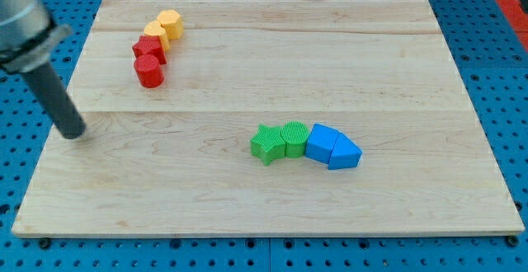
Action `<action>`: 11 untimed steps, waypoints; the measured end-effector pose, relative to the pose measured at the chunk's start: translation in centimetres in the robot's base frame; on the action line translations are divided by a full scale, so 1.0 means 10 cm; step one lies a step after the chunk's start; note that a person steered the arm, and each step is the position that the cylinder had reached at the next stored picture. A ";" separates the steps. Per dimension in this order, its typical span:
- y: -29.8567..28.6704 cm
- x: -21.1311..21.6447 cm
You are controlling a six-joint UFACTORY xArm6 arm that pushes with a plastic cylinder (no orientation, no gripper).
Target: Move your arm towards top left
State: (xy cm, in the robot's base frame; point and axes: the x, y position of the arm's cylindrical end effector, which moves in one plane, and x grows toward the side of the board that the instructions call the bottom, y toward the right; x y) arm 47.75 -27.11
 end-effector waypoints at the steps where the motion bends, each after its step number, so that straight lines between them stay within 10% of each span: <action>1: -0.05 -0.07; 11: -0.05 -2.26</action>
State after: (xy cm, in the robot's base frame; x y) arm 25.16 -27.64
